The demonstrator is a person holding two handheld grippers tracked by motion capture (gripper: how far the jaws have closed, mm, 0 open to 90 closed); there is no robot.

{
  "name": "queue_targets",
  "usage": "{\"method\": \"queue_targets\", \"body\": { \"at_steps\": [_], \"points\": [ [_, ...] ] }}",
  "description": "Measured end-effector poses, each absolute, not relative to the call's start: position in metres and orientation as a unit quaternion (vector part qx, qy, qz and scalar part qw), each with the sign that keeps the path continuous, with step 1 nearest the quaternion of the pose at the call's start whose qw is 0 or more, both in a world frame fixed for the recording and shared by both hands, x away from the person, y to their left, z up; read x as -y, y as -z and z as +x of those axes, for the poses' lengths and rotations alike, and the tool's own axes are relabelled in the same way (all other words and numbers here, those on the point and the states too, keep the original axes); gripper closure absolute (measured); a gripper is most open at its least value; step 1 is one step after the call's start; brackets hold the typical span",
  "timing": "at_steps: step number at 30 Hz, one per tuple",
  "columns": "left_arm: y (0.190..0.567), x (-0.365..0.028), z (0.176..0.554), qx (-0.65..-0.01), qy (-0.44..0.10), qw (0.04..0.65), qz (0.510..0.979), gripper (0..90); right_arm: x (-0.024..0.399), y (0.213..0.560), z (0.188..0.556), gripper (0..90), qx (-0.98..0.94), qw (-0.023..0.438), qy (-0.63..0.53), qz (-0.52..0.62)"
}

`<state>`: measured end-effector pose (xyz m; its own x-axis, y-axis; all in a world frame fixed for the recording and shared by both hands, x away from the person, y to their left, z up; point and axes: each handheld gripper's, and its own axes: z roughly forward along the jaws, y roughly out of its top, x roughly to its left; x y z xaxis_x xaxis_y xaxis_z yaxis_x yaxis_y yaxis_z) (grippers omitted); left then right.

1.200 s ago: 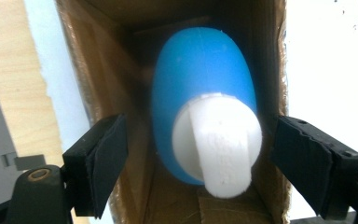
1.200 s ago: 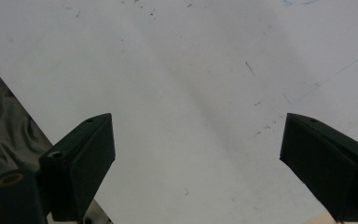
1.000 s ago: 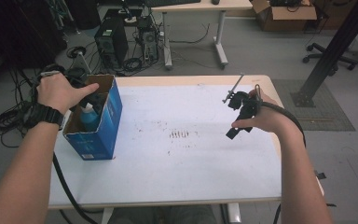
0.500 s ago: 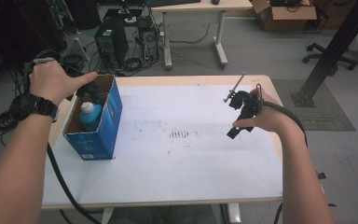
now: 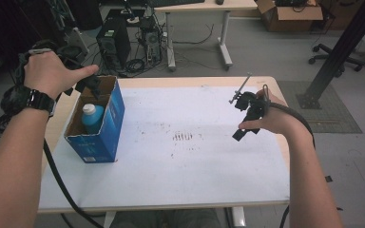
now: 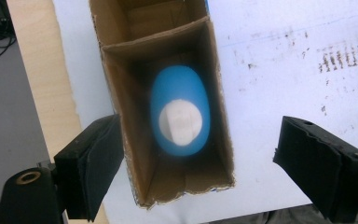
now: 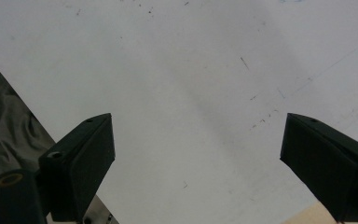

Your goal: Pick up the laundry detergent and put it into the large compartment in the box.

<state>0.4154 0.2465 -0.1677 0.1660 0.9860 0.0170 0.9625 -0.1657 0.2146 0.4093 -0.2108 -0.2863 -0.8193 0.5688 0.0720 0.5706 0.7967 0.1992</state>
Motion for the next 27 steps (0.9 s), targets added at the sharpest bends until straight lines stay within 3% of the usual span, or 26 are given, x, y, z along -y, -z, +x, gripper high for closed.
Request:
{"method": "queue_targets", "body": {
  "at_steps": [12,27],
  "points": [
    [0.163,-0.229,0.419,-0.606,-0.086,0.099,0.784,15.3,0.211,0.287,0.410,10.0,0.948,0.005,0.103,-0.300],
    [0.178,-0.170,0.428,-0.513,-0.075,0.126,0.846,14.8,0.212,0.288,0.411,9.9,0.948,0.006,0.103,-0.301]
  ]
}}
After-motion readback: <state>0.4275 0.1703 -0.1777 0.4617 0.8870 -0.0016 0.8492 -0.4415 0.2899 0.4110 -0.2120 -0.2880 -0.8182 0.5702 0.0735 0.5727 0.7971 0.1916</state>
